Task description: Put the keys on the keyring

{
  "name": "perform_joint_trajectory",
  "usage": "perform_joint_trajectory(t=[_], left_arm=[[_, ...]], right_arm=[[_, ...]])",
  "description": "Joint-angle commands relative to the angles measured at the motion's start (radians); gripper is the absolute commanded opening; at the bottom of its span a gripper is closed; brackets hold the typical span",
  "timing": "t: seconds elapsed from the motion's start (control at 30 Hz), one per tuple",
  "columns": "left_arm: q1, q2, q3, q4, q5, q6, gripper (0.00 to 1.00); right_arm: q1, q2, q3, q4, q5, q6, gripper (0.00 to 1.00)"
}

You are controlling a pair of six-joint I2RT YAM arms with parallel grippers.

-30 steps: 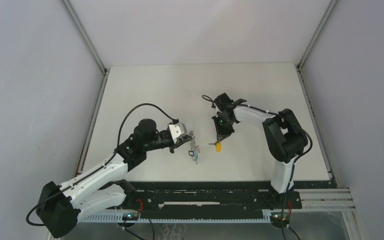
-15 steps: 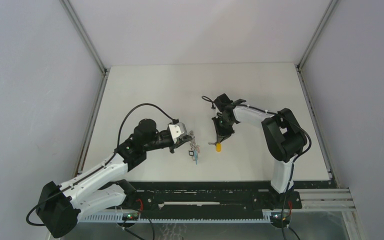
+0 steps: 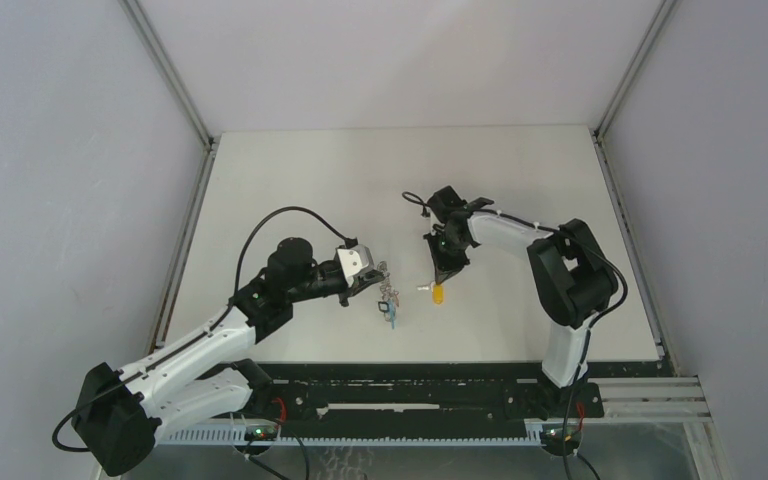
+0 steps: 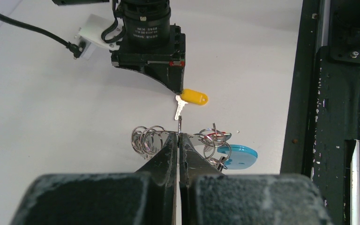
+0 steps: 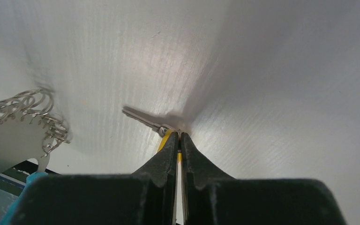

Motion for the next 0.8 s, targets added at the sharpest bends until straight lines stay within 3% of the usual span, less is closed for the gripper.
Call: perform_joint_trajectory(t=[0.0, 0.33, 0.57, 0.77], left_arm=[[0.008, -0.016, 0.013, 0.058, -0.004, -0.004, 0.0], [0.008, -0.033, -0.003, 0.074, -0.006, 0.014, 0.0], [0.007, -0.065, -0.013, 0.073, -0.035, 0.043, 0.0], [0.008, -0.03, 0.005, 0.058, -0.03, 0.076, 0.0]], right_arm=[[0.03, -0.155, -0.008, 0.04, 0.056, -0.078, 0.0], [0.098, -0.517, -0.183, 0.269, 0.094, -0.233, 0.0], [0.131, -0.767, -0.365, 0.547, -0.098, -0.408, 0.0], [0.115, -0.864, -0.393, 0.605, -0.258, -0.511, 0.0]])
